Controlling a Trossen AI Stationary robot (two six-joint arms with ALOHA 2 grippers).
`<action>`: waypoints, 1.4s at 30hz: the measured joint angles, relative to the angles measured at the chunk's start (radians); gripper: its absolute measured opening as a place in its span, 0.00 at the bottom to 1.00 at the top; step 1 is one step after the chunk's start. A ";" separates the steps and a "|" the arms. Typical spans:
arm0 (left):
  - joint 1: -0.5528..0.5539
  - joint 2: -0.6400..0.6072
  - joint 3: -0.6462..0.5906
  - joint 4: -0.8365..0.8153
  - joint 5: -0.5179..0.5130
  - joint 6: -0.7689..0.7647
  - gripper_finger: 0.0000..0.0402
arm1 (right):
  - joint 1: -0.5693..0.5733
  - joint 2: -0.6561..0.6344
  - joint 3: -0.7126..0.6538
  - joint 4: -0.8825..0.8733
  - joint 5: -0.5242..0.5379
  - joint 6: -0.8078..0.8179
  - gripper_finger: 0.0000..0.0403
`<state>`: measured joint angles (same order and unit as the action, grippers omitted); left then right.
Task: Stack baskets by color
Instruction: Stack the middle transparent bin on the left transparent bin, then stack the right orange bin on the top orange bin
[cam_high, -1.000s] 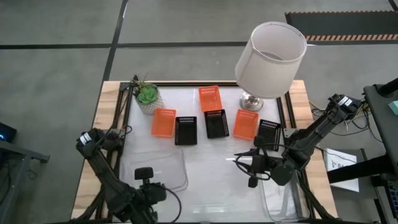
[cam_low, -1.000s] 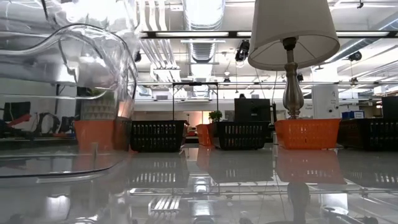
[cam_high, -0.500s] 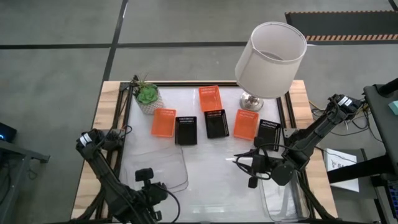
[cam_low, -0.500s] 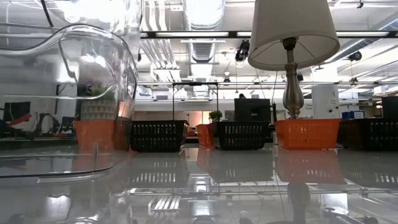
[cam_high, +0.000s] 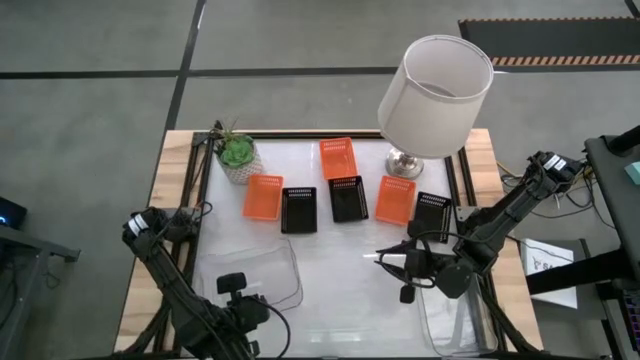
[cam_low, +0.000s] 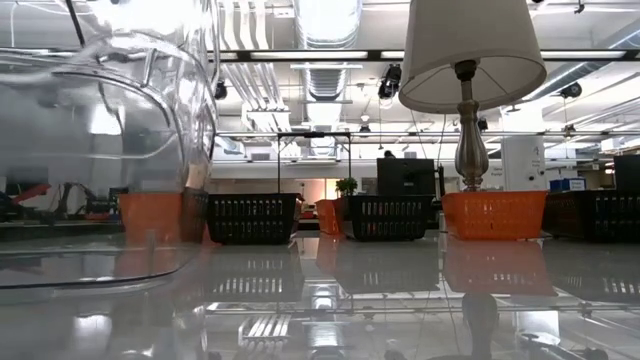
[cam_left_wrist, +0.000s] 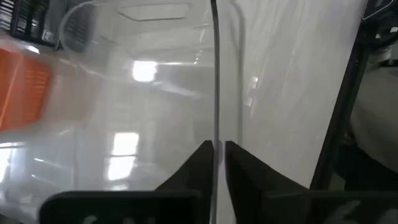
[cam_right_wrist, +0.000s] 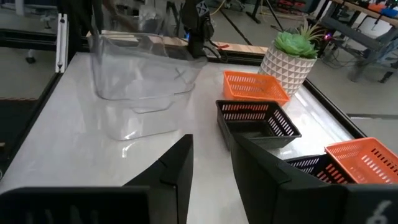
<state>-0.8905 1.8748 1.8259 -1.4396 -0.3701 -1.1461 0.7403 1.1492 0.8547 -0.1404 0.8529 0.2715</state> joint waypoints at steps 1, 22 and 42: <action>0.000 0.000 0.000 0.008 0.004 0.000 0.10 | 0.000 0.000 0.000 -0.002 0.000 0.003 0.25; 0.066 -0.005 0.000 0.166 -0.184 0.421 0.27 | 0.028 0.125 -0.004 0.023 0.002 0.028 0.25; 0.295 -0.234 -0.582 1.022 -0.175 1.077 0.02 | 0.028 0.155 -0.001 0.027 -0.023 0.130 0.13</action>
<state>-0.5954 1.6408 1.2440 -0.4180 -0.5452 -0.0690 0.7681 1.3041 0.8536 -0.1137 0.8299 0.4015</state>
